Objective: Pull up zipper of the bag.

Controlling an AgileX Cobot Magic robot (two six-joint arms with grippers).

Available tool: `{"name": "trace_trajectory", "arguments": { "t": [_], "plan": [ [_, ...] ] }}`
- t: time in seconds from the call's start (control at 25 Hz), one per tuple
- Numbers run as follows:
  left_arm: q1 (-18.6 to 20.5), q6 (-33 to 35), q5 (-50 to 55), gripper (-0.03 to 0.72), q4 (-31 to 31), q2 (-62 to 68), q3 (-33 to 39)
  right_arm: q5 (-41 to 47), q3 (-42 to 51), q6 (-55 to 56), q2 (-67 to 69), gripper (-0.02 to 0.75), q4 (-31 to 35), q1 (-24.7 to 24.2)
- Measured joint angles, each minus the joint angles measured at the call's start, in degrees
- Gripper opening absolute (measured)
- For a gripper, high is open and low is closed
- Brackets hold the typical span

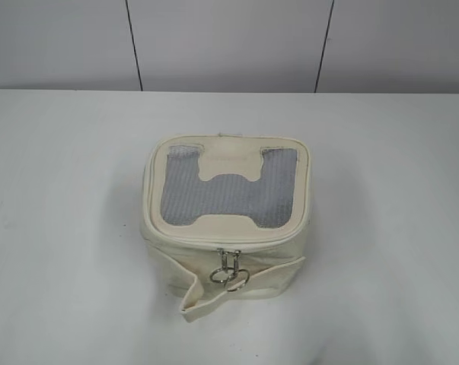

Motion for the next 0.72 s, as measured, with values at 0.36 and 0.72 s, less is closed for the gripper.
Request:
{"name": "trace_trajectory", "arguments": {
  "t": [0.36, 0.72],
  "plan": [
    [0.25, 0.00, -0.06, 0.337, 0.00, 0.00, 0.00, -0.12, 0.04, -0.06, 0.00, 0.491, 0.05, -0.09],
    [0.25, 0.00, -0.06, 0.322, -0.04, 0.00, 0.00, -0.12, 0.04, -0.06, 0.00, 0.490, 0.05, -0.09]
  ]
}}
